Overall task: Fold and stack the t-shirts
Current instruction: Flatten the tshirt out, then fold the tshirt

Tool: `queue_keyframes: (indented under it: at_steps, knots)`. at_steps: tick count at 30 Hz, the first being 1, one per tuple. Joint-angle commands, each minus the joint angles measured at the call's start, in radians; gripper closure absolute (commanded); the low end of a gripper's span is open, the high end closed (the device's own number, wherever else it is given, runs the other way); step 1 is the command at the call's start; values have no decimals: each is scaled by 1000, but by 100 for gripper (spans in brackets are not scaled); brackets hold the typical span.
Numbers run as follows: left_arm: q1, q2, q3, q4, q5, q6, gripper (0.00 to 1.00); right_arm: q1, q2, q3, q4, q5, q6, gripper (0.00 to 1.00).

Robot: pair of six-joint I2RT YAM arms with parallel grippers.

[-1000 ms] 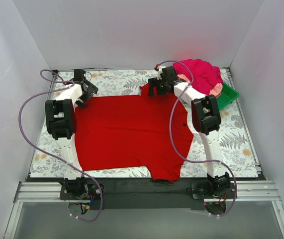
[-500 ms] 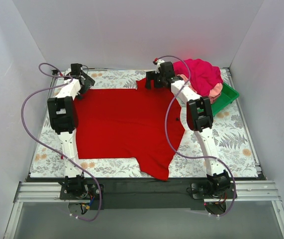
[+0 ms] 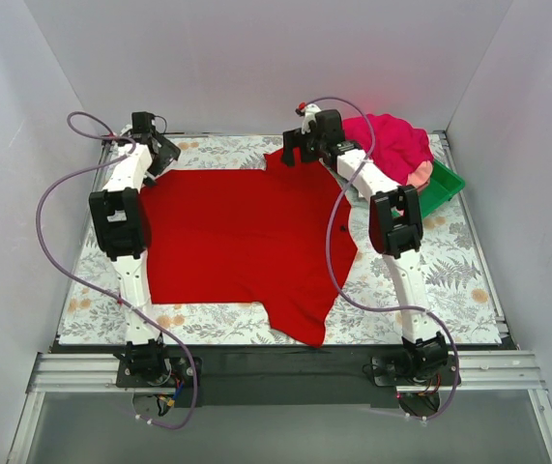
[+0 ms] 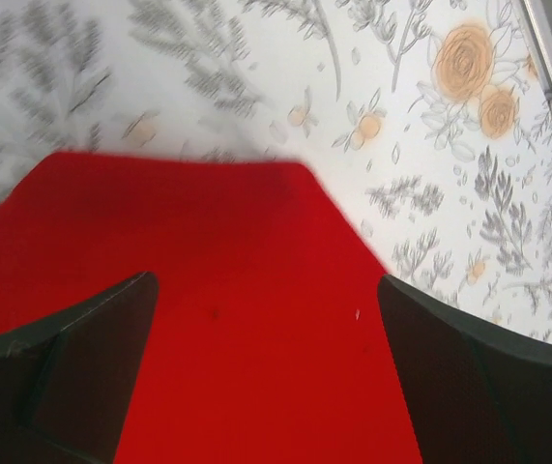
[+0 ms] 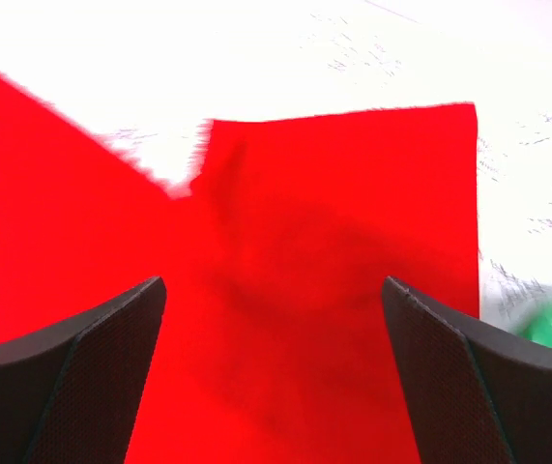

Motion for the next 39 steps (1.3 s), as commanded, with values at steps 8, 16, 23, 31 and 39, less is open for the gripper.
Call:
queue_keyframes:
  at_steps: [8, 16, 23, 31, 39]
  knots:
    - [4, -880, -892, -48, -24, -282, 3, 161, -787, -703, 37, 163, -27, 2]
    - [6, -1246, -1303, -211, -214, -527, 2, 244, -1116, -1261, 91, 264, 120, 2]
    - [15, -1267, -1399, -316, -271, -666, 2, 259, -1301, -1467, 108, 266, 195, 2]
    - [150, -1230, -1516, -170, -235, -614, 4, 261, -1449, -1546, 108, 271, 182, 2]
    - [288, -1221, -1568, -6, -151, -523, 7, 259, -1431, -1547, 108, 219, 182, 2]
